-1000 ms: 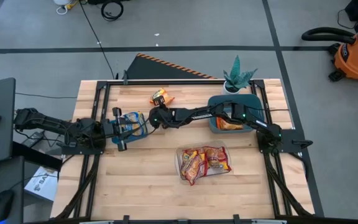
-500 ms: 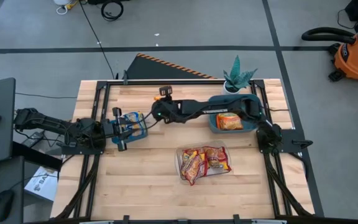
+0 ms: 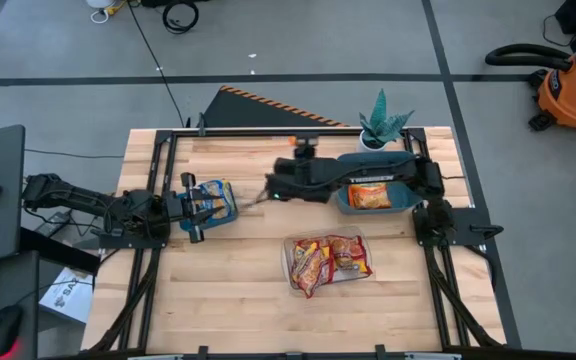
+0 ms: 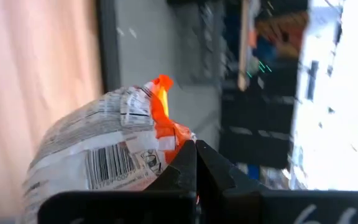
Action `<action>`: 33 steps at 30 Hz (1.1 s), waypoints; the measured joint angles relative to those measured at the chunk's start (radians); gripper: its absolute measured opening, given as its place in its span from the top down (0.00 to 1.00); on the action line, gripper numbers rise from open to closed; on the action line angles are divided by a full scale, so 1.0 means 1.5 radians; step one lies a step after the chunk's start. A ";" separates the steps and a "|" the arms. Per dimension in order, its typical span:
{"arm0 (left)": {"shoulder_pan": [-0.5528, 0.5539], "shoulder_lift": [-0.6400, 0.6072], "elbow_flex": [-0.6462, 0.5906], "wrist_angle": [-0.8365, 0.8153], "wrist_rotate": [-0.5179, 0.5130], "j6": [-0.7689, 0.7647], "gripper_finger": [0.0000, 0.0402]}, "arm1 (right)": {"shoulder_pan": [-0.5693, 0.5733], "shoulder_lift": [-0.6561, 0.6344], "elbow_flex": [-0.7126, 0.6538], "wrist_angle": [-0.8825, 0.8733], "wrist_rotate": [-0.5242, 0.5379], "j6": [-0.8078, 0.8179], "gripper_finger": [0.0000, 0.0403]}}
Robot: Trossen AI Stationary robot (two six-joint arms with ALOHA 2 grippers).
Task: Sort Maruchan noodles
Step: Put the orange noodle pack into the green bin
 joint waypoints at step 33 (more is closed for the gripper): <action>0.000 0.000 0.000 -0.015 0.000 0.000 0.71 | 0.065 -0.443 -0.526 -0.283 -0.123 0.779 0.99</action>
